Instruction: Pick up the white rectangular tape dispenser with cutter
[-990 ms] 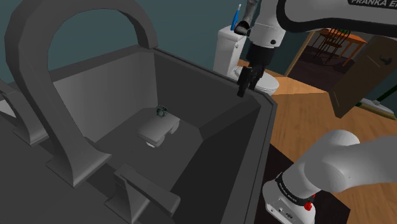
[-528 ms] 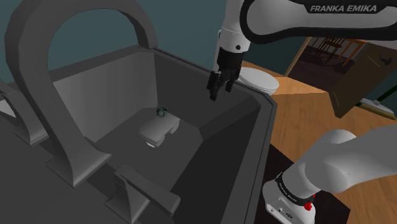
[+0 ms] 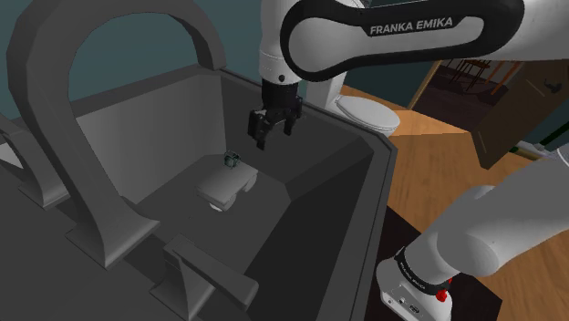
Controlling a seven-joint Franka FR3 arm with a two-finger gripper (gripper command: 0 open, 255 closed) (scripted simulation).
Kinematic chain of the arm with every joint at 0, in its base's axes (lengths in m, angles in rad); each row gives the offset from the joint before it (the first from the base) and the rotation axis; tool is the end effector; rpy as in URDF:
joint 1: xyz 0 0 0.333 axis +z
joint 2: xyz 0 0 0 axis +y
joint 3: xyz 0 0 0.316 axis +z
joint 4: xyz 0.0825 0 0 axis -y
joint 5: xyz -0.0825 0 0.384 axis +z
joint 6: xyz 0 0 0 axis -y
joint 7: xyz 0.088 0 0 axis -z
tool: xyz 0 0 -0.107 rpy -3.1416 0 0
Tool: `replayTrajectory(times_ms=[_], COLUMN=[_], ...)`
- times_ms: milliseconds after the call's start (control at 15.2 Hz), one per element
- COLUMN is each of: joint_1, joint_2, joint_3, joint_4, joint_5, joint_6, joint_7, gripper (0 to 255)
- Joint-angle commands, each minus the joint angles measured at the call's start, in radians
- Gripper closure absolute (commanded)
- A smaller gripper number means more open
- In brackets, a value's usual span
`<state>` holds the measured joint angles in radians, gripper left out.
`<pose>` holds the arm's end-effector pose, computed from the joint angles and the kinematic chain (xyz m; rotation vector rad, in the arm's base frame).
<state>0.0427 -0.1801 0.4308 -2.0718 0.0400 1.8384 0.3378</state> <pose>0.4393 0.2390 0.4956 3.0748 0.1771 -0.0756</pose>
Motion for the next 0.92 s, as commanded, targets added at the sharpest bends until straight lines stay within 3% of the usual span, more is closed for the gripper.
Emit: replayTrajectory(times_ms=[0, 396, 858], joint_1=[0.006, 0.064, 0.068], joint_2=[0.083, 0.340, 0.366], joint_3=[0.033, 0.086, 0.080], joint_4=[0.057, 0.275, 0.210], joint_5=[-0.047, -0.218, -0.236], joint_6=[0.020, 0.010, 0.096], joint_7=[0.066, 0.250, 0.269], gripper=[0, 0, 0])
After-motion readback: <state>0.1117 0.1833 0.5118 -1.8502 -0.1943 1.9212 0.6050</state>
